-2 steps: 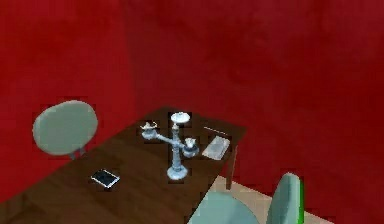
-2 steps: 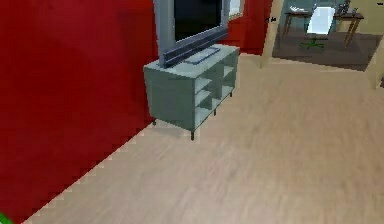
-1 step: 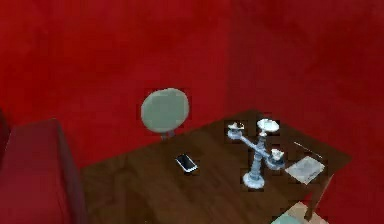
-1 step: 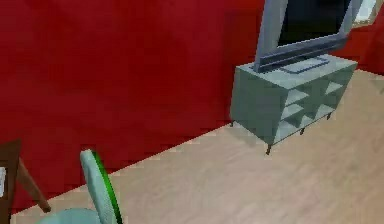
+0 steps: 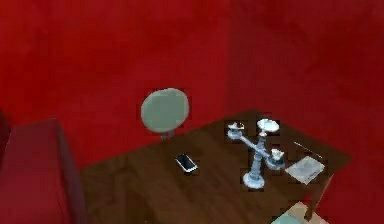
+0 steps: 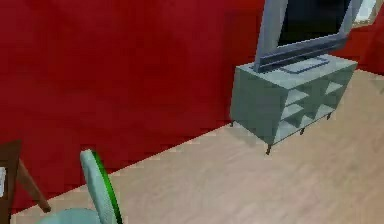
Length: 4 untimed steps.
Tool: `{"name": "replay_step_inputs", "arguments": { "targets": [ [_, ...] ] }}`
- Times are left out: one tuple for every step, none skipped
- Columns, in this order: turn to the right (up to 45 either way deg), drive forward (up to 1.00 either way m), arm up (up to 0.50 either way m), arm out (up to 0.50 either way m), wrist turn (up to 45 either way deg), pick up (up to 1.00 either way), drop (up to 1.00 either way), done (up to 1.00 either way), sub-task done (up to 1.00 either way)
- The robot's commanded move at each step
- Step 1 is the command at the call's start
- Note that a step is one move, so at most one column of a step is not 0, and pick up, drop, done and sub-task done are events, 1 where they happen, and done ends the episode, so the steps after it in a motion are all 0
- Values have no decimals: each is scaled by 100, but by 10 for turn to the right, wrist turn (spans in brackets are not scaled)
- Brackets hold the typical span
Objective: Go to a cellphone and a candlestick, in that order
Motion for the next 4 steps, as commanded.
{"name": "replay_step_inputs", "arguments": {
  "targets": [
    [-450, 0, 0, 0, 0, 0, 0, 0, 0],
    [-450, 0, 0, 0, 0, 0, 0, 0, 0],
    [-450, 0, 0, 0, 0, 0, 0, 0, 0],
    [-420, 0, 0, 0, 0, 0, 0, 0, 0]
  ]
}}
